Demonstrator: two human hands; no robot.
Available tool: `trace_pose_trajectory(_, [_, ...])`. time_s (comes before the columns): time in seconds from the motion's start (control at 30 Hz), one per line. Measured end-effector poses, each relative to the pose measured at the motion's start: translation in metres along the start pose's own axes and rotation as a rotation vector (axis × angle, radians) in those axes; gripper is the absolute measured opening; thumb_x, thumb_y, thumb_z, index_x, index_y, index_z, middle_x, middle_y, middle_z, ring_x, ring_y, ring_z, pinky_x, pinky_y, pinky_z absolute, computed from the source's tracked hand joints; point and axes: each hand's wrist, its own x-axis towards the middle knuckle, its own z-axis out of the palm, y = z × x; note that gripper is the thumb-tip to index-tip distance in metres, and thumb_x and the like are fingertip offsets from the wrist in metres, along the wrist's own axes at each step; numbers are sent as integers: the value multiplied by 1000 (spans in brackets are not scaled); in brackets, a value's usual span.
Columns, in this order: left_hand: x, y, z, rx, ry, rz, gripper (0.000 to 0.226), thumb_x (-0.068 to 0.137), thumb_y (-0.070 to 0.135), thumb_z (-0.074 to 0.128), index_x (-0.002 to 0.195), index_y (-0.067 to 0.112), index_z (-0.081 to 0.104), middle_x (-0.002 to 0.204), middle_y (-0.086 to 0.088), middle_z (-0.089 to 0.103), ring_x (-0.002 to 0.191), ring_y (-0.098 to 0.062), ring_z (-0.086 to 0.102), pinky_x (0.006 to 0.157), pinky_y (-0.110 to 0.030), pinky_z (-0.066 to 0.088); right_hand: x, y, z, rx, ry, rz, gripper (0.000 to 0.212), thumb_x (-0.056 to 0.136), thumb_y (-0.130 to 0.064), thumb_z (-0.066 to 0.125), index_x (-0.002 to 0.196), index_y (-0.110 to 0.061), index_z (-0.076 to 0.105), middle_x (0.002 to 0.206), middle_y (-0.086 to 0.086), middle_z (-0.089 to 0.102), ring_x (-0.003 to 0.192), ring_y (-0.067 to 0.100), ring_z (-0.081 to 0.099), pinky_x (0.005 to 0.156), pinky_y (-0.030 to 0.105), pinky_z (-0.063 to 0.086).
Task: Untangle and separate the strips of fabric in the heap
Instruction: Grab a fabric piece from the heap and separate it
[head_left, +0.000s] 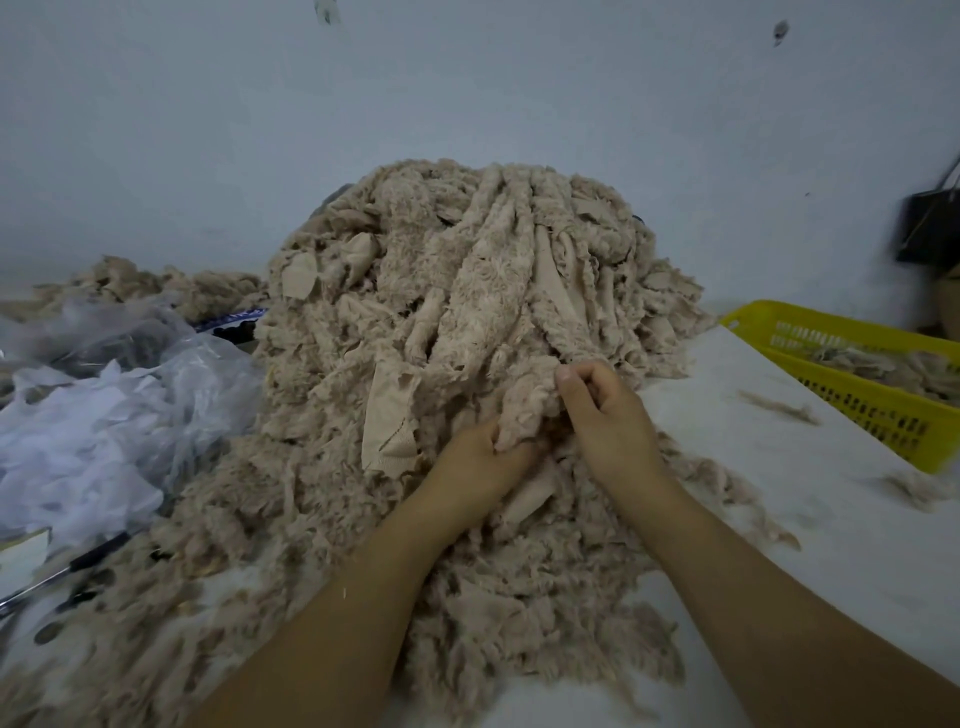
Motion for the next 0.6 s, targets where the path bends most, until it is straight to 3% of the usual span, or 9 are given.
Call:
trace_pose_trajectory(0.1, [2,2,-5,-312,150,-176,25,96,45,57,85,30,74,78,15,76,73,-1,71,65,-18,53,-4,-1,0,80,-82,55,15,96,-53,47,96,-47,61,92,-24,67,85,-5,64,76,21,52])
trace_pose_trajectory(0.2, [1,7,-16,-721,108,-307,44,97,50,51,98,18,81,104,-5,77,97,-20,74,88,-38,55,-9,-1,0,-18,-259,88,38,80,-79,40,105,-56,57,108,-31,63,99,-14,57,80,17,48])
trace_pose_trajectory(0.27, [2,6,-19,-822,104,-295,47,98,50,46,100,18,80,110,-11,75,102,-25,72,85,-38,58,-13,-3,4,-110,-401,94,54,77,-84,39,115,-49,57,105,-30,63,97,-15,57,78,14,49])
trace_pose_trajectory(0.33, [1,8,-16,-840,114,-294,47,99,47,45,98,18,81,109,-12,75,100,-24,73,76,-33,60,-16,-2,10,-251,-455,54,48,84,-73,46,114,-38,59,83,-22,58,74,-9,55,64,20,47])
trace_pose_trajectory(0.4, [2,10,-13,-838,144,-283,45,100,43,46,96,14,81,108,-12,75,99,-22,73,78,-32,57,-14,-1,12,-332,-393,-12,31,96,-47,50,88,-18,56,71,-3,54,62,7,49,58,34,41])
trace_pose_trajectory(0.47, [4,11,-13,-925,152,-265,42,100,38,46,104,11,78,113,-12,74,103,-23,72,86,-36,54,-13,-2,9,-302,-306,13,28,100,-33,43,83,-12,52,73,4,53,66,16,50,58,31,37])
trace_pose_trajectory(0.6, [5,12,-25,-1252,206,-182,31,92,28,55,111,9,68,113,-11,71,99,-23,69,91,-35,53,-9,-6,4,-259,-177,47,31,101,-26,37,73,-14,44,70,4,47,59,7,41,51,21,28])
